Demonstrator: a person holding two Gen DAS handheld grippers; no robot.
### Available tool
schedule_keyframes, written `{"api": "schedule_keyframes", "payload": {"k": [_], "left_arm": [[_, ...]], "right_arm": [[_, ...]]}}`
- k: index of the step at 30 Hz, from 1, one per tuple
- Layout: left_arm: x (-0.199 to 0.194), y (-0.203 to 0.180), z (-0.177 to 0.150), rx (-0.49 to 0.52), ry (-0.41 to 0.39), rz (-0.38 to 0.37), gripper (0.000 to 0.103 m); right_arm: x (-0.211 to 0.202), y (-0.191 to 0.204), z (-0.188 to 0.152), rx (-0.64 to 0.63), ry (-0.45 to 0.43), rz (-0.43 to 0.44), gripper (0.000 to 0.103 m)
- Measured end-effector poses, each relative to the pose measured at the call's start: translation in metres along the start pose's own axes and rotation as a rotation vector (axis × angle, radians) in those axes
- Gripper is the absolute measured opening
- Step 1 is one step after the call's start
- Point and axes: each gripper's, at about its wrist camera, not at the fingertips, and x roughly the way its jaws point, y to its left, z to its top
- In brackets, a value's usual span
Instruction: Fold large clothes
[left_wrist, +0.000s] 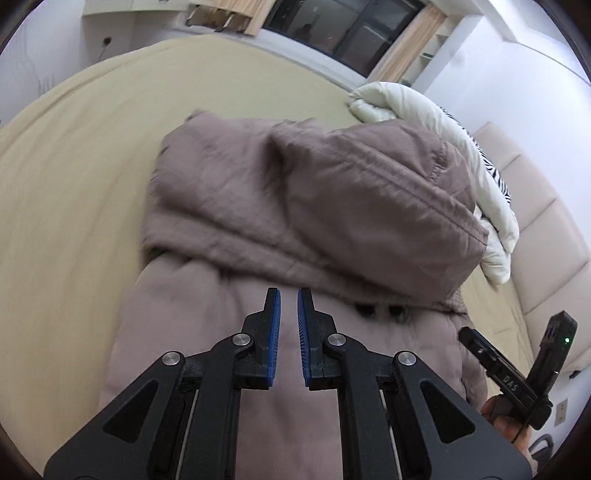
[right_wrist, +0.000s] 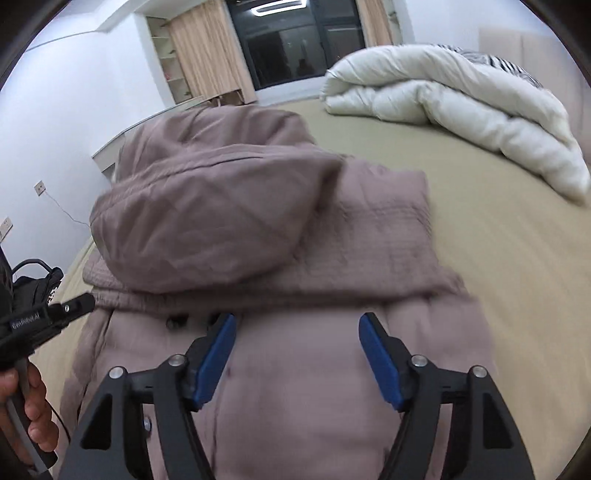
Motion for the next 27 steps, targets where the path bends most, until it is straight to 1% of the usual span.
{"api": "schedule_keyframes", "payload": {"k": [2,3,4,5,6,7,8,10,12,13,14,15,17,18,20,21,22,25,27], "left_arm": [[-0.024,0.002,0.003,0.001,-0.044,-0.005,0.009],[-0.034,-0.004,0.013,0.013,-0.072,-0.006,0.009],[-0.044,-0.015,0.027,0.029,-0.101,-0.025,0.009],[-0.055,-0.028,0.042,0.059,-0.137,-0.054,0.009],[-0.063,-0.042,0.054,0.096,-0.159,-0.071,0.009],[-0.067,-0.056,0.068,0.145,-0.177,-0.085,0.009],[-0.067,-0.070,0.078,0.188,-0.189,-0.093,0.009],[-0.060,-0.094,0.095,0.264,-0.207,-0.099,0.009],[-0.036,-0.108,0.107,0.296,-0.160,-0.098,0.009],[-0.017,-0.111,0.109,0.309,-0.115,-0.090,0.009],[0.003,-0.117,0.112,0.321,-0.077,-0.060,0.009],[0.019,-0.116,0.117,0.321,-0.056,-0.034,0.009],[0.056,-0.106,0.121,0.310,0.008,0.006,0.009],[0.073,-0.097,0.118,0.284,0.048,0.009,0.009],[0.101,-0.081,0.112,0.244,0.094,0.029,0.009],[0.116,-0.069,0.110,0.233,0.108,0.034,0.009],[0.124,-0.063,0.105,0.240,0.114,0.040,0.009],[0.143,-0.061,0.091,0.314,0.110,0.095,0.008],[0.151,-0.055,0.090,0.309,0.129,0.105,0.008]], "right_arm": [[-0.016,-0.009,0.006,0.057,-0.016,0.035,0.071],[-0.023,-0.009,0.016,0.073,-0.029,0.054,0.063],[-0.026,-0.010,0.028,0.072,-0.038,0.070,0.056],[-0.030,-0.004,0.043,0.062,-0.050,0.082,0.045],[-0.033,0.004,0.059,0.043,-0.070,0.102,0.043],[-0.035,0.011,0.068,0.025,-0.085,0.123,0.043],[-0.034,0.020,0.083,0.003,-0.101,0.148,0.041],[-0.024,0.033,0.107,-0.038,-0.110,0.157,0.040],[-0.006,0.043,0.125,-0.061,-0.085,0.153,0.041],[0.007,0.046,0.130,-0.063,-0.052,0.153,0.041],[0.023,0.046,0.132,-0.059,-0.007,0.151,0.041],[0.036,0.046,0.134,-0.052,0.022,0.139,0.041],[0.071,0.042,0.127,-0.060,0.096,0.092,0.041],[0.082,0.041,0.124,-0.062,0.116,0.076,0.040],[0.107,0.034,0.106,-0.066,0.169,0.056,0.036],[0.114,0.031,0.098,-0.070,0.171,0.060,0.036],[0.119,0.029,0.090,-0.084,0.152,0.061,0.036],[0.124,0.037,0.073,-0.172,0.101,0.009,0.036],[0.126,0.045,0.067,-0.216,0.094,-0.019,0.037]]}}
